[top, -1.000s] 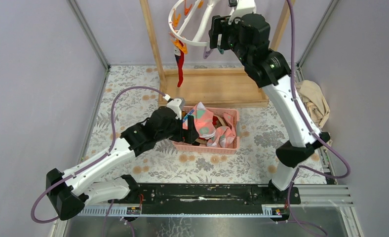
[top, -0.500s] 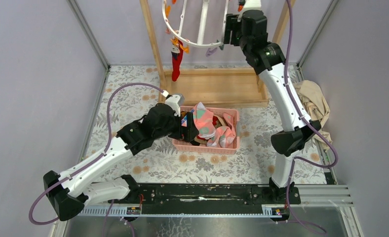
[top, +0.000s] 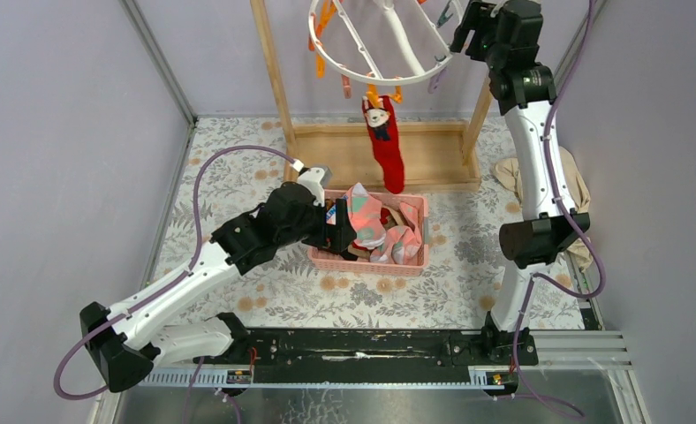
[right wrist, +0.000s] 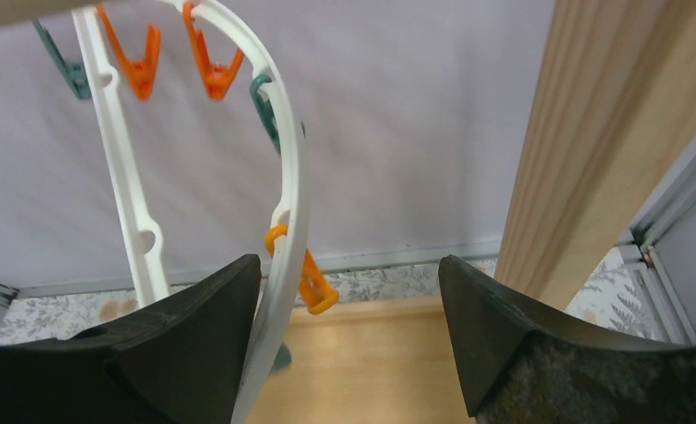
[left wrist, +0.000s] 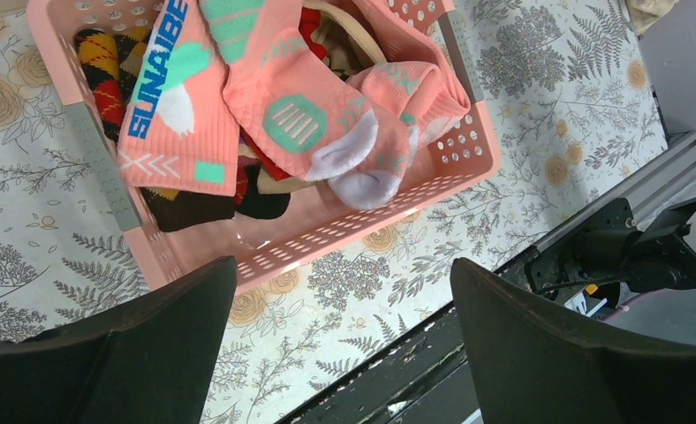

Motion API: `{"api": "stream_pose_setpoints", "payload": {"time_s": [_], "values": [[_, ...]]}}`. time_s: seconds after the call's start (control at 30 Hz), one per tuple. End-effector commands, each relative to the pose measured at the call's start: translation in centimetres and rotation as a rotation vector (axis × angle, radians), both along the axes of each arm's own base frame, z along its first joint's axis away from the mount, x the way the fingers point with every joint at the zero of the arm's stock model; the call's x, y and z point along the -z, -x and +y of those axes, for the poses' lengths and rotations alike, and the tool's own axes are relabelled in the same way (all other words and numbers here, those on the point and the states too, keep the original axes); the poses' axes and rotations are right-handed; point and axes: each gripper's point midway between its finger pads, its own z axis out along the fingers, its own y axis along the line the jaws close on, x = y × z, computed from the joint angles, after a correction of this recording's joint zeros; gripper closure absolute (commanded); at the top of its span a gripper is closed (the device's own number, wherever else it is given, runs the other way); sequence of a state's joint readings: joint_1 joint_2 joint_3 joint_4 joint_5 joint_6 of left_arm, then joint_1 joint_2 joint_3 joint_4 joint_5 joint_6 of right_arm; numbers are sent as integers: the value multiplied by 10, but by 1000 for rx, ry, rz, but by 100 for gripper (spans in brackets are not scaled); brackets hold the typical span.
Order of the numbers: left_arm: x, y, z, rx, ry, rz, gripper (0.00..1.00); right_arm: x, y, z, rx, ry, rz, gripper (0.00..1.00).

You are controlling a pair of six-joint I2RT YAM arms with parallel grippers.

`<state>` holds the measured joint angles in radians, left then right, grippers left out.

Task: Remove the socks clipped to the hanger
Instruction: Adjust the hanger on the clothesline.

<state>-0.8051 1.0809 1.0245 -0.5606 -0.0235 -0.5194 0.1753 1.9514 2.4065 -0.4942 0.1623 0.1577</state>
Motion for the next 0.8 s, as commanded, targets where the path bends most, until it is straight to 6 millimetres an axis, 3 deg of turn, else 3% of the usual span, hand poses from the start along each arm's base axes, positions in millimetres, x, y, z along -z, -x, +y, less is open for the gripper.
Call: {"api": "stream_pose_setpoints", "payload": {"time_s": [0.0,0.13,0.33,0.57,0.63,0.77], "values": [[-13,-9,2,-14,-7,-39,2,-60,9,-1,-79,-66,-181,18],[-13,-9,1,-18,-6,-36,2,-97,31,-4,-116,-92,-281,14],[-12,-10,1,-19,-5,-30,2,-136,90,11,-239,-111,-354,10],[-12,-9,0,-17,2,-28,2,-129,139,40,-412,-119,-284,12],[-12,-8,-1,-12,5,-25,2,-121,153,58,-470,-115,-261,14],[-8,-8,-2,-12,1,-16,2,-100,181,114,-572,-43,-197,18]]}}
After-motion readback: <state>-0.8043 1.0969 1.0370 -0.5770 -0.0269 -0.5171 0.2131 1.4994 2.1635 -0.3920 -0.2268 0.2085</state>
